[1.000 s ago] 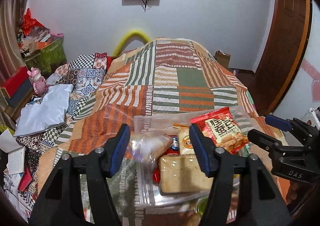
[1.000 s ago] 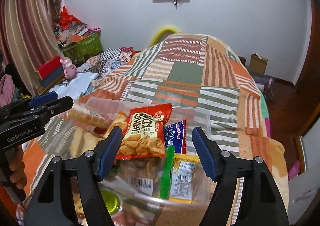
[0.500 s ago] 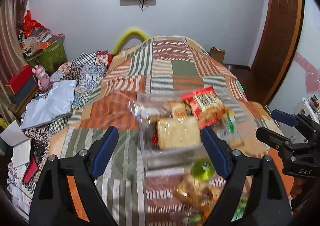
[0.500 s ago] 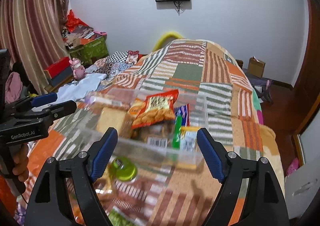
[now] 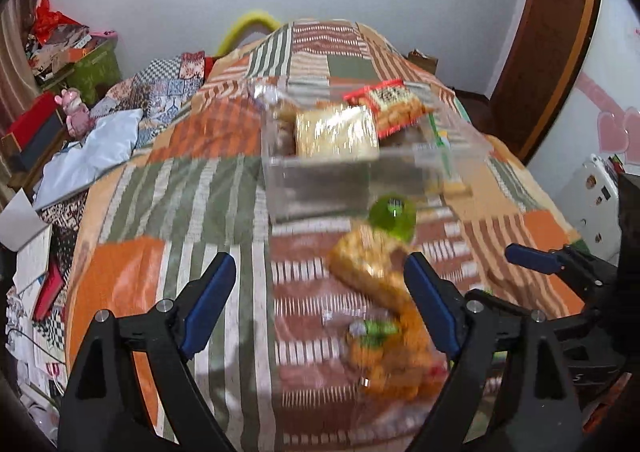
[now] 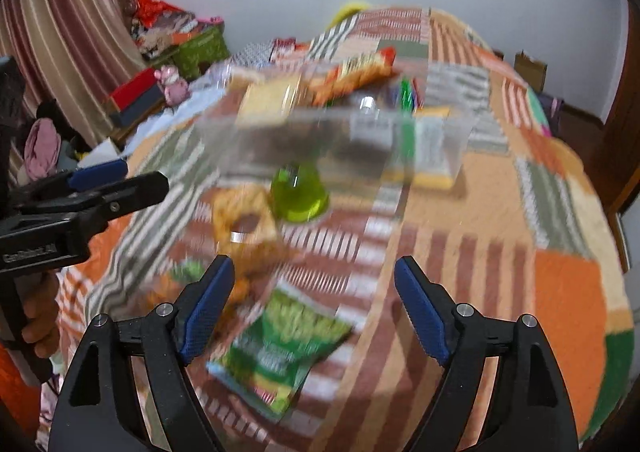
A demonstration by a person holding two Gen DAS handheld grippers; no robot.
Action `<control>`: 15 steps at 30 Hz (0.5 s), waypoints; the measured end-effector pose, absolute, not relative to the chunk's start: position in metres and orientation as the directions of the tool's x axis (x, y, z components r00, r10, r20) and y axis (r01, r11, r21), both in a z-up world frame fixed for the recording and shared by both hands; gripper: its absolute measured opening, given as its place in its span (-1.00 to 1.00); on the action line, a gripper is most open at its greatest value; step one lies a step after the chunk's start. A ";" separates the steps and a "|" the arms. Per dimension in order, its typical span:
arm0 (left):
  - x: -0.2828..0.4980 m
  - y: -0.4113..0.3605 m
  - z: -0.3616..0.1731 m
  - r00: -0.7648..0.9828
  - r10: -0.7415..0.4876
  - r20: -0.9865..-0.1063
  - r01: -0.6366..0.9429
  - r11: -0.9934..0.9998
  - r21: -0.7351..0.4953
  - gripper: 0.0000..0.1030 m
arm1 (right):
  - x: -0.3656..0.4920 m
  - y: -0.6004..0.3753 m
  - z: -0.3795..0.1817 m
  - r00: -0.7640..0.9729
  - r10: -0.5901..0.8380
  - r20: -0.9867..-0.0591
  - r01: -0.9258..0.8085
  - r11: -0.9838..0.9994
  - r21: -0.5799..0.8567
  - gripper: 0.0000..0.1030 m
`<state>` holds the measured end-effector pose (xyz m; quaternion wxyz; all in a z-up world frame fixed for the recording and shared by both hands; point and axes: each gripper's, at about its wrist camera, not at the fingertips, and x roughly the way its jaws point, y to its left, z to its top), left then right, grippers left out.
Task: Organize snacks
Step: 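Move both tools back toward the remaining snacks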
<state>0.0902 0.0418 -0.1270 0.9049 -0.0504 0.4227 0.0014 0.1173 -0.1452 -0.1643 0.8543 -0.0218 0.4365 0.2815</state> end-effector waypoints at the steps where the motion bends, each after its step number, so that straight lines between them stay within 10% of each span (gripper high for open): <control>1: 0.086 0.042 -0.130 0.639 -0.042 -0.768 -0.046 0.995 -0.093 0.68 | 0.115 -0.144 -0.169 0.447 0.464 -0.765 -0.501 0.838 0.216 0.55; 11: 0.068 0.022 -0.147 0.598 -0.093 -0.796 0.002 0.994 -0.114 0.68 | 0.096 -0.138 -0.191 0.417 0.428 -0.802 -0.532 0.830 0.167 0.48; 15: 0.066 0.006 -0.153 0.580 -0.115 -0.807 0.034 0.993 -0.117 0.68 | 0.096 -0.149 -0.190 0.425 0.431 -0.796 -0.516 0.838 0.178 0.08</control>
